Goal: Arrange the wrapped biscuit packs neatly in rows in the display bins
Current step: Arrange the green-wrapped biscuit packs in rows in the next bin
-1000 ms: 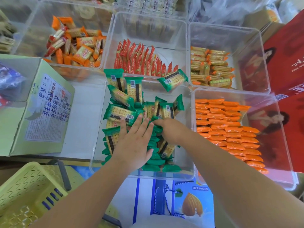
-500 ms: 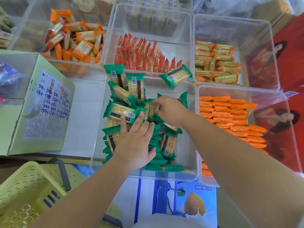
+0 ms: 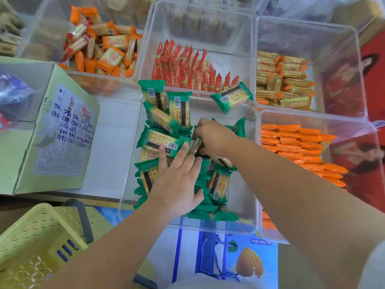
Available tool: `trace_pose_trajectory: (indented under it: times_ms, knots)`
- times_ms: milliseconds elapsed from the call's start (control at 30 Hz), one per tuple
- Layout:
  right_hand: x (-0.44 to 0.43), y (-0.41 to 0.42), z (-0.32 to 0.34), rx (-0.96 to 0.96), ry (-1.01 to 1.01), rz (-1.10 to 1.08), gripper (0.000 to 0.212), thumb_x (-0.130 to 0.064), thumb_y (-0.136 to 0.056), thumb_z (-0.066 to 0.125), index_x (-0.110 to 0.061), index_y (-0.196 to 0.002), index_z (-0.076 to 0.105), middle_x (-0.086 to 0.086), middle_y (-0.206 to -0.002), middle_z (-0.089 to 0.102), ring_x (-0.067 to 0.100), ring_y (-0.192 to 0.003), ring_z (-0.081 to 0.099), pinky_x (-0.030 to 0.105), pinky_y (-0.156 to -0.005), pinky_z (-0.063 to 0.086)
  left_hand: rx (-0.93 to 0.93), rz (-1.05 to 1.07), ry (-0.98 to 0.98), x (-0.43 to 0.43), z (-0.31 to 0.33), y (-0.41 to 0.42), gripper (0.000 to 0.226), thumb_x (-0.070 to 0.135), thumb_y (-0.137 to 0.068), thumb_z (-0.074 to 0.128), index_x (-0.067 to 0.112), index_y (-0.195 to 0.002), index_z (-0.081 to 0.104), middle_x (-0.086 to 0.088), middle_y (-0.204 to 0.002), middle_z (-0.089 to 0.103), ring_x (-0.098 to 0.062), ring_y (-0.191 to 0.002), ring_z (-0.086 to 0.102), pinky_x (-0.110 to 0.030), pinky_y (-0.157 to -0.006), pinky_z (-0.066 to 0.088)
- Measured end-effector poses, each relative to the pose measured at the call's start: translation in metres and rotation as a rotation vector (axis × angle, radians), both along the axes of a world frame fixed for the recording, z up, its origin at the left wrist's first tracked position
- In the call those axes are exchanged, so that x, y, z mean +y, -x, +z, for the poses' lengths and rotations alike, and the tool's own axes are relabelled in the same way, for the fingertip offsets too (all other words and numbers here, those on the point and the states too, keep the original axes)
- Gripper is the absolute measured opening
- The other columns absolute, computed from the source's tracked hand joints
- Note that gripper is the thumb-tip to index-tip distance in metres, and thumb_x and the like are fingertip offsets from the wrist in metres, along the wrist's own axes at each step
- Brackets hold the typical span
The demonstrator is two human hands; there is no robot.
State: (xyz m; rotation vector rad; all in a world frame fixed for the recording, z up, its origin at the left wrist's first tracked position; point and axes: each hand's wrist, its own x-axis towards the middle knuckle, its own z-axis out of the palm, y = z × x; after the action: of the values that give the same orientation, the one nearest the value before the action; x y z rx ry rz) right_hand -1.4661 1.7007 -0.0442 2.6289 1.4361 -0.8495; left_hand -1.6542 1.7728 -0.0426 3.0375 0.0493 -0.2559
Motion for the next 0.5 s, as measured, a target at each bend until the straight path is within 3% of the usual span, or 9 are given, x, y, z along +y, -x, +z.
trace_pose_trajectory:
  times_ms: [167, 367, 500]
  knots:
    - [-0.013, 0.002, 0.004, -0.123, -0.037, 0.074, 0.028, -0.022, -0.092, 0.063, -0.026, -0.12, 0.059, 0.001, -0.112, 0.069, 0.026, -0.108, 0.048, 0.037, -0.076, 0.041, 0.005, 0.002, 0.002, 0.0, 0.001, 0.0, 0.079, 0.062, -0.08, 0.051, 0.015, -0.143, 0.052, -0.004, -0.14, 0.055, -0.028, -0.148, 0.023, -0.075, -0.112, 0.005]
    - [-0.033, 0.002, 0.022, -0.102, -0.143, -0.01, 0.041, -0.044, -0.09, 0.069, -0.021, -0.122, 0.06, 0.004, -0.11, 0.065, 0.028, -0.106, 0.054, 0.042, -0.088, 0.046, 0.005, 0.008, 0.012, 0.0, 0.0, 0.001, 0.078, 0.063, -0.081, 0.049, 0.014, -0.141, 0.054, -0.005, -0.136, 0.057, -0.028, -0.146, 0.025, -0.075, -0.112, 0.006]
    - [-0.047, 0.005, 0.033, -0.038, -0.156, -0.072, 0.046, -0.045, -0.093, 0.065, -0.019, -0.13, 0.06, 0.007, -0.114, 0.059, 0.028, -0.109, 0.054, 0.043, -0.089, 0.048, 0.015, 0.021, -0.004, -0.002, 0.002, -0.001, 0.078, 0.065, -0.082, 0.045, 0.014, -0.14, 0.055, -0.007, -0.136, 0.058, -0.029, -0.145, 0.027, -0.074, -0.113, 0.0]
